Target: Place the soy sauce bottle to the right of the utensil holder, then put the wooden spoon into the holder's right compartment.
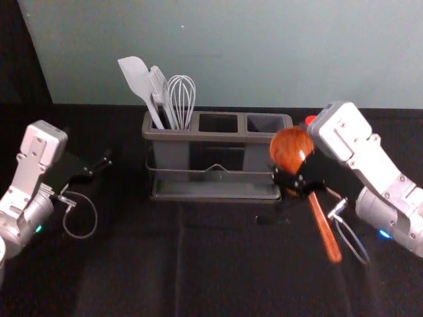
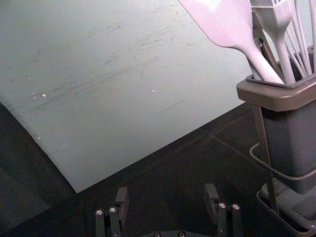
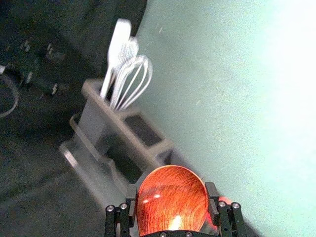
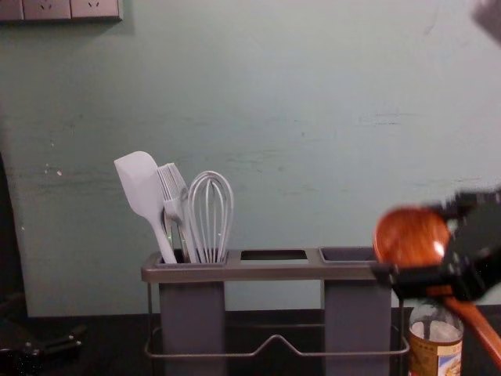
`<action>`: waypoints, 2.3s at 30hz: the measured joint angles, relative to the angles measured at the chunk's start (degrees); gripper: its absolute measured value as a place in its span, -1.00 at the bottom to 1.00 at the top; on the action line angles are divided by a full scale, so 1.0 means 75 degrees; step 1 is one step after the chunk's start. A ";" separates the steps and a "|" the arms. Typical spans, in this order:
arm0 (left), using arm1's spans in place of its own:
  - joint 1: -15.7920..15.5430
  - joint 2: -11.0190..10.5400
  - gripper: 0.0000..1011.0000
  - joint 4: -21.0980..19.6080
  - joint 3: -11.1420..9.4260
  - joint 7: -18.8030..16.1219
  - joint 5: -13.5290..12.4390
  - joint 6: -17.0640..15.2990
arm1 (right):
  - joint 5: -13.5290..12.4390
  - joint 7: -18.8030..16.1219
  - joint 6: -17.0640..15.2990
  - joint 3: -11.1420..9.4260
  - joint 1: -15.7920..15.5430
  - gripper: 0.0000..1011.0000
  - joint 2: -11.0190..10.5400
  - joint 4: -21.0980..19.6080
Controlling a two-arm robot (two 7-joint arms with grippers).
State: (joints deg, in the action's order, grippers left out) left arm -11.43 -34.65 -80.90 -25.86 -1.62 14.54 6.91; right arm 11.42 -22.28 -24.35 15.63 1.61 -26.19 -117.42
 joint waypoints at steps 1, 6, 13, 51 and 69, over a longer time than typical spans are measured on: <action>0.0000 0.0000 0.99 0.0000 0.0000 0.0000 0.0000 0.0000 | 0.0063 0.0140 0.0254 -0.0019 -0.0025 0.66 0.0091 -0.0003; -0.0001 0.0000 0.99 0.0000 0.0000 0.0000 0.0001 0.0000 | 0.0113 0.0376 0.0641 -0.0093 -0.0074 0.66 0.0365 0.0019; 0.0000 0.0000 0.99 0.0000 0.0000 0.0000 0.0000 0.0000 | 0.0083 0.0287 0.0422 -0.0091 0.0002 0.66 0.0529 0.0136; -0.0001 0.0000 0.99 0.0000 0.0000 0.0000 0.0000 0.0000 | -0.0301 0.0667 0.1926 -0.0635 0.0183 0.66 0.0806 -0.0003; 0.0000 0.0000 0.99 0.0000 0.0000 0.0000 0.0000 0.0000 | -0.0199 0.0916 0.3464 -0.0087 0.1698 0.66 0.1081 0.1732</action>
State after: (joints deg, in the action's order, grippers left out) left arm -11.43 -34.65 -80.90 -25.86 -1.62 14.55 6.91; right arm 9.93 -15.41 1.63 14.98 14.35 -18.08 -104.42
